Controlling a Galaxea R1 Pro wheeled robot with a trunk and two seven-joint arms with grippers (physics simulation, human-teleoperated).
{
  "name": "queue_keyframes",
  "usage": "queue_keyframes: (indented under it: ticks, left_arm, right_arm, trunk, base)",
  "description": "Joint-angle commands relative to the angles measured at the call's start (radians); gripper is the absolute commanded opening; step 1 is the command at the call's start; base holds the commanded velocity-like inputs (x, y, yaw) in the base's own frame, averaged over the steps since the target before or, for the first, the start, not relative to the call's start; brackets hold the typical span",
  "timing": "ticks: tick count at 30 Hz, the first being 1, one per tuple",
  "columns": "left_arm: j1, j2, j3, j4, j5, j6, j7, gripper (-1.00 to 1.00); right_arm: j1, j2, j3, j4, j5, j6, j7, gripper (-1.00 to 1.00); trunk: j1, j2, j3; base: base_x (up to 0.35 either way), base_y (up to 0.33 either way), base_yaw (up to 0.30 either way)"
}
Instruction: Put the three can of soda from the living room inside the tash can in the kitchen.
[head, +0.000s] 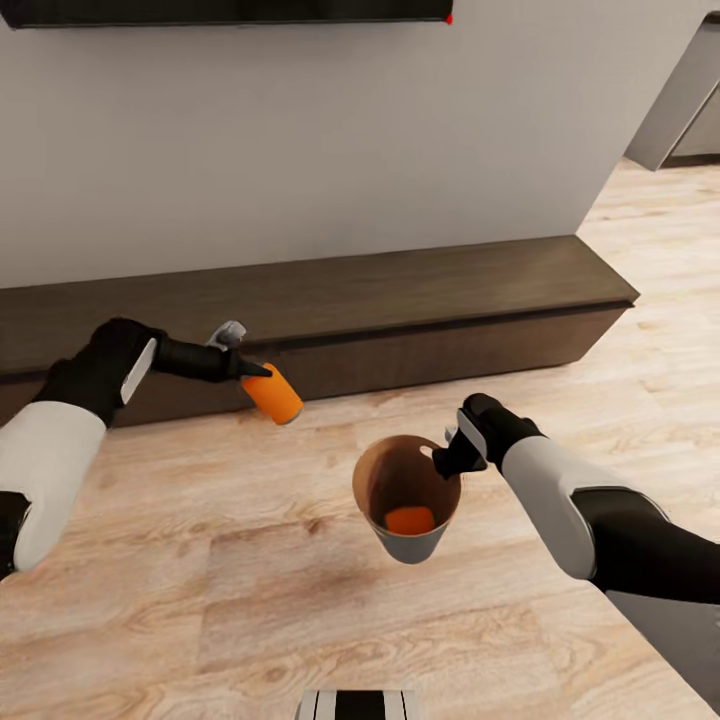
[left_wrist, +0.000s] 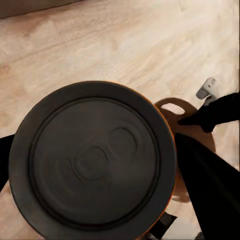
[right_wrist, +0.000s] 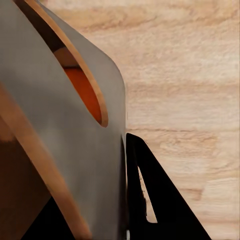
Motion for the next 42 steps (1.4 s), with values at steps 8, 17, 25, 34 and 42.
queue_keyframes:
  ticks: [8,17,25,34,42]
  left_arm:
    - [-0.005,-0.106,-0.141,-0.186,-0.012,0.068,-0.076,-1.00]
    - [-0.005,-0.274,-0.415,-0.200,-0.020,0.068,-0.114,-1.00]
    - [-0.001,-0.285,-0.463,-0.209,-0.018,0.068,-0.114,-1.00]
    - [0.004,-0.287,-0.465,-0.211,-0.016,0.068,-0.086,-1.00]
    - [0.009,-0.289,-0.495,-0.212,-0.013,0.064,-0.036,-1.00]
  right_arm:
    - [-0.001,0.052,0.004,-0.004,-0.017,0.001,-0.010,-1.00]
    - [-0.004,0.075,0.003,-0.026,-0.018,0.001,-0.009,-1.00]
    - [-0.007,0.080,0.003,-0.031,-0.020,0.001,-0.009,-1.00]
    - [-0.024,0.081,0.000,-0.027,-0.029,0.001,0.000,-1.00]
    - [-0.082,0.084,-0.006,-0.003,-0.036,0.001,0.041,-1.00]
  trunk:
    - [-0.031,0.056,0.025]
    - [-0.065,0.119,0.053]
    - [-0.077,0.140,0.063]
    - [-0.077,0.140,0.063]
    - [-0.077,0.140,0.063]
  base:
    - [0.000,0.000,0.000]
    - [0.000,0.000,0.000]
    - [0.000,0.000,0.000]
    - [0.000,0.000,0.000]
    - [0.000,0.000,0.000]
